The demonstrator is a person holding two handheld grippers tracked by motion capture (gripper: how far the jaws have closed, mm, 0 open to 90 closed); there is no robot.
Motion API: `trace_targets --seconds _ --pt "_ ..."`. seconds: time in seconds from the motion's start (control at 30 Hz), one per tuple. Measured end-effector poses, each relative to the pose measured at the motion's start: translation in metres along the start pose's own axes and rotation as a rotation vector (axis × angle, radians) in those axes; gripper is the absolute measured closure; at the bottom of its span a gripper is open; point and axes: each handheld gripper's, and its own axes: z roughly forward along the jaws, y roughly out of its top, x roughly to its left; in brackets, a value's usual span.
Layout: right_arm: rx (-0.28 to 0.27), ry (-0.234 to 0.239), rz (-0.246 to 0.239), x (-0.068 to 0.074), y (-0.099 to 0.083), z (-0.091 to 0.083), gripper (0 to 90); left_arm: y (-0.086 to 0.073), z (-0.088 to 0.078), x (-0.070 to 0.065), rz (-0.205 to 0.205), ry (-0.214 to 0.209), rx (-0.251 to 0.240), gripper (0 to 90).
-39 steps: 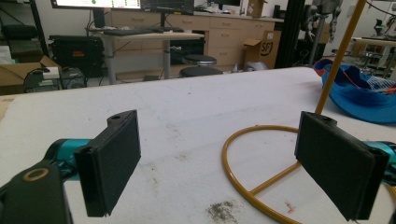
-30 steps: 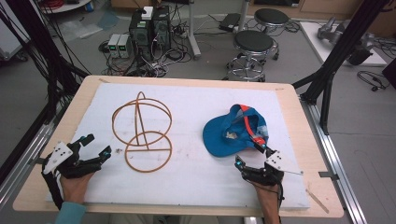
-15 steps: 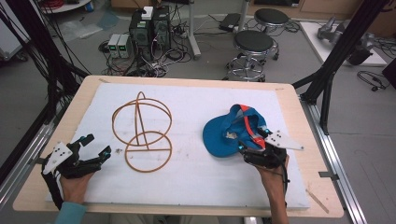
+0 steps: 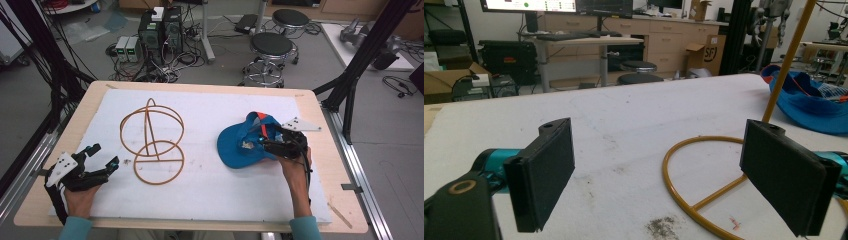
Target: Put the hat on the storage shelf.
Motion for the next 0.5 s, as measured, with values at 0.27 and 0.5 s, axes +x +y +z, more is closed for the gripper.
trace_targets --seconds 0.27,0.5 --pt "0.065 -0.050 -0.004 -0.009 -0.001 0.013 50.1 0.000 0.000 0.000 -0.003 0.000 -0.004 14.6" --pt "0.116 -0.053 0.006 -0.013 -0.005 0.027 50.5 0.000 0.000 0.000 -0.004 -0.001 -0.002 14.6"
